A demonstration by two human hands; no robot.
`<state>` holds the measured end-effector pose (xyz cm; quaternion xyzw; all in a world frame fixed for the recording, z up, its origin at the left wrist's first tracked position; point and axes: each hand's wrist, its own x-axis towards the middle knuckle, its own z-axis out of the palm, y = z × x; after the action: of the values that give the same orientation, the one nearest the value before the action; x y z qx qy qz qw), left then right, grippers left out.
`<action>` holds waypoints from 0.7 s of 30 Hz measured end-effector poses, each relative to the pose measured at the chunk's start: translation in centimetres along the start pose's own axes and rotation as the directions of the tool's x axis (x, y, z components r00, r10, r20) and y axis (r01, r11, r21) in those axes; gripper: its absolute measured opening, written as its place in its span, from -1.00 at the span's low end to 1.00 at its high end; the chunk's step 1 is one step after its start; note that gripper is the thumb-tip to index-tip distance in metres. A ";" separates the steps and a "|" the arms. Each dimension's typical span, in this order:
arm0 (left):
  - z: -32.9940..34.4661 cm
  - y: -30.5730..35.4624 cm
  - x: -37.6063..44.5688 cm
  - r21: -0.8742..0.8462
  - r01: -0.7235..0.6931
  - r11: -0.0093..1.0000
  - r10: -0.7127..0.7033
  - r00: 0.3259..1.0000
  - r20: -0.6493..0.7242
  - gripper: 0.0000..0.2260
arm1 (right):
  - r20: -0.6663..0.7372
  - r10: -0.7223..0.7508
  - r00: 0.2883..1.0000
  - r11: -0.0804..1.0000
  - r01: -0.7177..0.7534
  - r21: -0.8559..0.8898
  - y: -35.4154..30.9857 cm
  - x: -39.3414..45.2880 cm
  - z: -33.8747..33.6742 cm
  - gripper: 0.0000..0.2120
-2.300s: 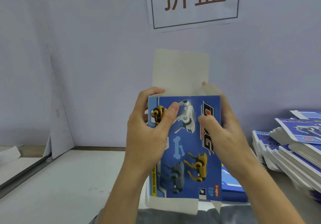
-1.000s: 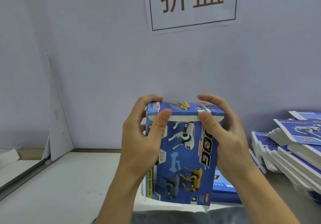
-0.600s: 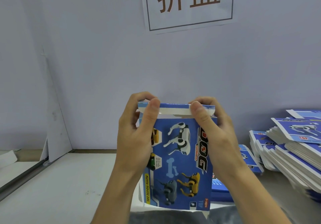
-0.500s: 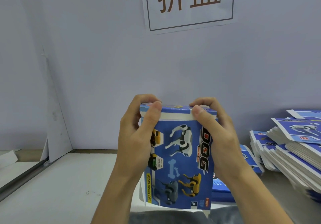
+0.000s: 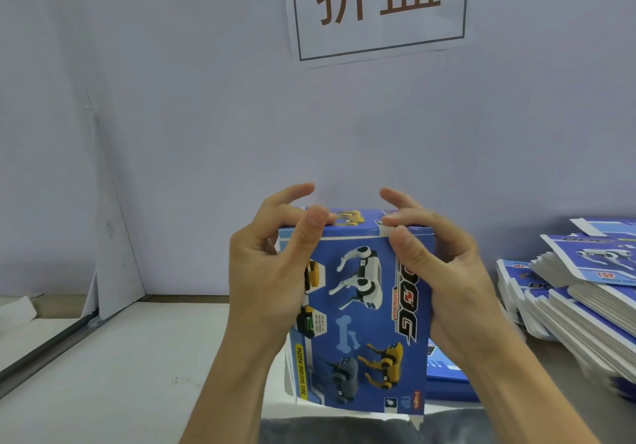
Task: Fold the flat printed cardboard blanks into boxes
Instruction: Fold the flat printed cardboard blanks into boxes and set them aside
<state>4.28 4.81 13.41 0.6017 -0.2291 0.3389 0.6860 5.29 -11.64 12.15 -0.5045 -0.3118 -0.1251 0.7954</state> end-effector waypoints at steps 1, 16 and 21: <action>0.1 0.0 -0.1 0.003 -0.018 1.000 0.019 1.000 -0.005 -0.63 | -0.013 -0.001 1.000 1.000 0.001 0.004 0.1 0.0 0.1 -0.61; -0.8 -1.1 0.2 0.049 -0.084 0.995 0.093 0.974 -0.205 -0.91 | -0.283 -0.297 0.912 0.899 0.167 -0.405 1.2 0.2 0.5 -0.83; -2.6 -2.7 1.0 -0.083 -0.026 0.996 -0.047 0.646 -0.762 -0.86 | -0.137 -0.144 0.980 0.785 0.029 -0.618 0.3 0.1 2.9 -0.77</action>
<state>6.71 7.42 11.90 0.3745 0.0697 0.5463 0.7460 4.48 -8.96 12.87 -0.7070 -0.2053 -0.3002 0.6065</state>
